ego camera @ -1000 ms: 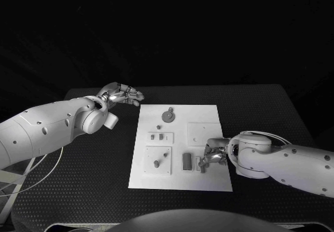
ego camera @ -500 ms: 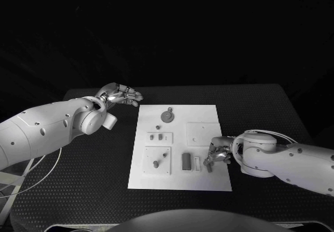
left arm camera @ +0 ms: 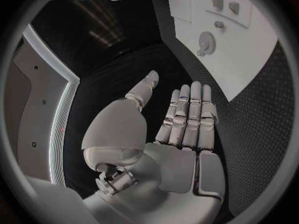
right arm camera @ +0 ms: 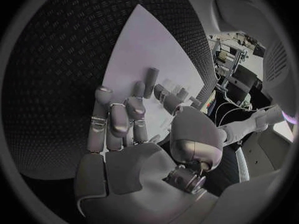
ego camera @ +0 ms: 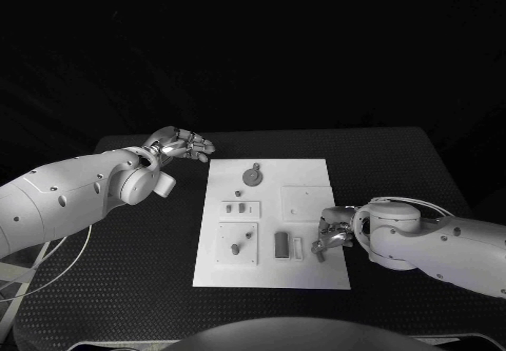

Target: Assemble the parts on the task board

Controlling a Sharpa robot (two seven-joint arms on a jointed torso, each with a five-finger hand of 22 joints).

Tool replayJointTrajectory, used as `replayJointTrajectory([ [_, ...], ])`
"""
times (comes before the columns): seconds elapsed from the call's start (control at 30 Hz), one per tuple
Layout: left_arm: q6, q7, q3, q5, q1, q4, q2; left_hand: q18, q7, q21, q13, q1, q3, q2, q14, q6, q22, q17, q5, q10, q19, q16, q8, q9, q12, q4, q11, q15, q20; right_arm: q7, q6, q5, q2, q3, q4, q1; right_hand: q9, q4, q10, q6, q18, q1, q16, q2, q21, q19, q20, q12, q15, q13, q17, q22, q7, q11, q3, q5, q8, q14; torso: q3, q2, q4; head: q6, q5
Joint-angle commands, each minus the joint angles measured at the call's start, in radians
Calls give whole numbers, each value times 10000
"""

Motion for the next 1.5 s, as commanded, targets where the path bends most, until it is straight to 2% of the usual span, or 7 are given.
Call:
replayJointTrajectory([
  [0.03, 138, 50, 5, 52, 4, 25, 14, 2, -5, 34, -15, -80, -48, 17, -3, -48, -16, 11, -68, -32, -33, -58, -46, -11, 37, -20, 5, 52, 68, -793, 964, -1730, -32, -137, -51, -145, -761, 350, -337, -736, 54, -119, -141, -309, -137, -175, 63, -373, 46, -241, -188, 116, 615, 41, 96, 22, -271, -221, -4, 0, -10, -3, -12],
  [0.43, 167, 27, 4, 52, 5, 41, -5, 1, -5, 34, -17, -90, -55, 11, -5, -49, -18, 18, -70, -34, -37, -65, -45, -12, 37, -18, 6, 54, 70, -850, 1336, -2545, 65, -224, 145, -151, -754, 764, -502, -876, 54, -97, -165, -580, -179, -371, 181, -472, 125, -274, -190, 166, 688, 109, 76, 21, -311, -397, -9, 2, -18, -23, -38],
  [0.6, 168, 22, 4, 52, 5, 45, 0, 1, -5, 34, -18, -92, -56, 12, -5, -49, -18, 21, -70, -33, -37, -67, -44, -12, 37, -18, 6, 55, 70, -862, 1593, -2549, 69, -242, 155, -158, -732, 705, -480, -858, 54, 182, -126, -433, -146, -364, 157, -449, 114, -267, -179, 183, 672, 94, 142, 23, -285, -388, 4, -6, 8, -34, -50],
  [0.73, 159, 11, 4, 52, 5, 40, -18, 1, -5, 34, -19, -92, -56, 13, -5, -49, -18, 23, -70, -33, -38, -68, -44, -12, 37, -18, 6, 55, 69, -864, 1699, -2553, 60, -265, 158, -175, -687, -249, -484, -878, 52, 996, -90, 255, -79, -429, 159, -425, 118, -255, -174, 198, 669, 107, -55, 11, -254, -414, -4, -6, 13, -35, -81],
  [0.93, 168, 10, 3, 52, 5, 50, 9, 2, -7, 35, -19, -89, -56, 15, -6, -48, -19, 27, -69, -31, -38, -71, -42, -12, 38, -20, 5, 55, 69, -873, 1572, -2401, 78, -284, 84, -273, -677, -1156, -488, -896, 51, 1848, -84, 805, -54, -471, 158, -426, 121, -264, -189, 186, 677, 99, -56, 22, -248, -433, -5, 1, 4, -41, -87],
  [1.13, 151, 12, 3, 52, 5, 47, -6, 4, -7, 35, -20, -83, -54, 15, -5, -48, -19, 31, -69, -31, -38, -73, -41, -12, 39, -23, 4, 54, 68, -876, 1108, -1748, 69, -284, 6, -289, -646, -1247, -461, -863, 54, 2842, -48, 1481, -10, -520, 139, -401, 113, -261, -187, 200, 662, 85, 19, 23, -206, -424, 1, -2, 2, -46, -92],
  [1.5, 147, 17, 2, 52, 4, 54, -4, 4, -7, 36, -22, -79, -55, 12, -4, -51, -19, 37, -69, -32, -38, -76, -41, -12, 38, -24, 4, 54, 68, -659, -124, -871, 20, -274, -11, -283, -608, -1230, -282, -660, 54, 3146, 38, 1512, 81, -422, 155, -330, 106, -275, -149, 188, 621, 46, 97, 22, -92, -281, -4, -3, 19, -11, -99],
])
